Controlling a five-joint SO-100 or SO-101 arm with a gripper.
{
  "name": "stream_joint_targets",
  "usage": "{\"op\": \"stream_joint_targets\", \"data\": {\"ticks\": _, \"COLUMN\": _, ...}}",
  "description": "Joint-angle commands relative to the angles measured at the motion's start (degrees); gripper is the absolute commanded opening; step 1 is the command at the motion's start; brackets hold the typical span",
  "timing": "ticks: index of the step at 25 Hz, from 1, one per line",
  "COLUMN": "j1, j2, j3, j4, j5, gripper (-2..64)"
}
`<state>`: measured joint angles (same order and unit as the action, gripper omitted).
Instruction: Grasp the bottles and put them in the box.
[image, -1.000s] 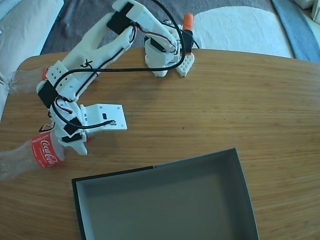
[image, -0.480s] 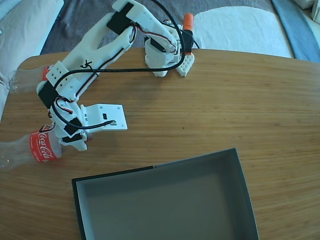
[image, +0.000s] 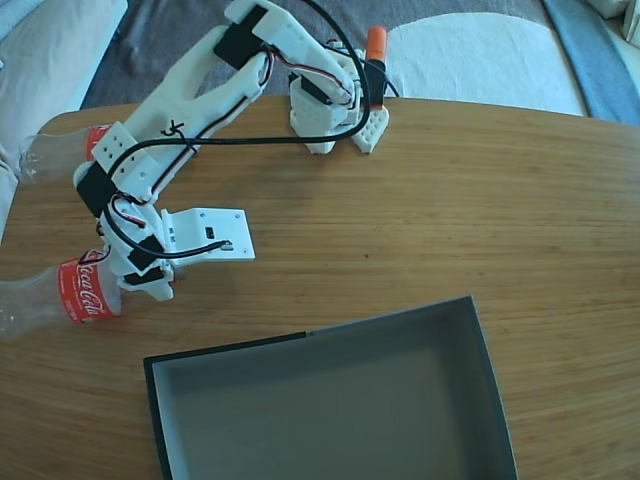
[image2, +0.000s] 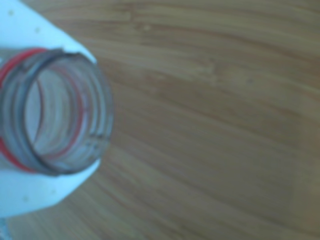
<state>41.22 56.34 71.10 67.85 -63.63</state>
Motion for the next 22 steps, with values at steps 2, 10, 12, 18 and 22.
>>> {"op": "stream_joint_targets", "data": {"ticks": 2, "j1": -0.3, "j2": 8.1, "j3": -2.2, "j4": 0.6, "j5": 0.1, "gripper": 4.4}}
{"op": "stream_joint_targets", "data": {"ticks": 10, "j1": -2.2, "j2": 14.9, "j3": -2.8, "j4": 9.3, "j5": 3.0, "gripper": 4.3}}
{"op": "stream_joint_targets", "data": {"ticks": 12, "j1": -3.0, "j2": 16.3, "j3": -2.9, "j4": 10.6, "j5": 7.0, "gripper": 4.3}}
{"op": "stream_joint_targets", "data": {"ticks": 18, "j1": -6.2, "j2": 23.2, "j3": -2.9, "j4": 17.7, "j5": 13.4, "gripper": 4.3}}
{"op": "stream_joint_targets", "data": {"ticks": 22, "j1": -9.4, "j2": 28.7, "j3": -2.9, "j4": 21.3, "j5": 16.5, "gripper": 4.3}}
